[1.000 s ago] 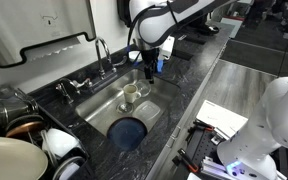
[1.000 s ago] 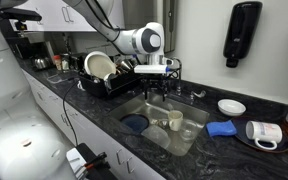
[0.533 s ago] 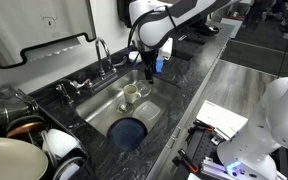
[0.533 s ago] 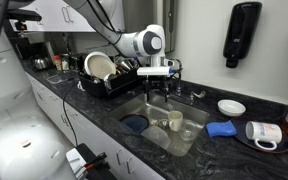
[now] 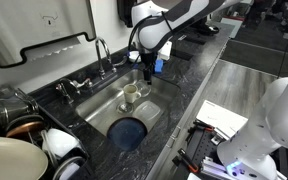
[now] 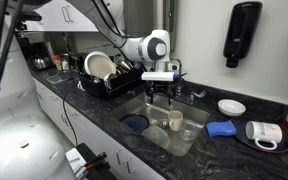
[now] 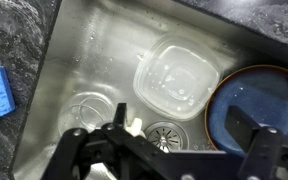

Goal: Remove the clear bowl from the sink and put it on the counter

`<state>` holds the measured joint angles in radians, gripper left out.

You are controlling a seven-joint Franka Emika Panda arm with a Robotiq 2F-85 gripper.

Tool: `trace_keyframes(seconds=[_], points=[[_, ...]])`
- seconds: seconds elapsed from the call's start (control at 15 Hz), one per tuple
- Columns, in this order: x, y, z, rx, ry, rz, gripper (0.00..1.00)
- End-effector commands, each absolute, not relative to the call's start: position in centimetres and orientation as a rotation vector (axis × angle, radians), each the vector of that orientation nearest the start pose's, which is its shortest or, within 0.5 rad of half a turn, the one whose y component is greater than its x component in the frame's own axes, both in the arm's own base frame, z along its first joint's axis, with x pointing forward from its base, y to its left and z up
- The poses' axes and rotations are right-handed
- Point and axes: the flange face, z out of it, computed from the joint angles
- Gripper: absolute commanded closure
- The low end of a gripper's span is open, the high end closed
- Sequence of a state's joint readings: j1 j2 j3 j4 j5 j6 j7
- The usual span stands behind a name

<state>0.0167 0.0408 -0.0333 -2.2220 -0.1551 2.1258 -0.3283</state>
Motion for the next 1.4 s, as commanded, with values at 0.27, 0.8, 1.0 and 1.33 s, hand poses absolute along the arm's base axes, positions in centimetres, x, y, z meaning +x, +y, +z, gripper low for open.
trace_keyframes(seconds=[0.27,0.8,1.0,1.33], points=[[55.1,-5.3,29.9,-2.999,-0.816,0.003,0.00],[56.5,-8.0,26.9,-2.990,-1.020,-0.206,0.00],[56.8,-8.8,25.4,-3.007,-1.003,-0.201,0.00],[57.2,-9.1,22.6,-2.999,-0.997,-0.132,0.00]])
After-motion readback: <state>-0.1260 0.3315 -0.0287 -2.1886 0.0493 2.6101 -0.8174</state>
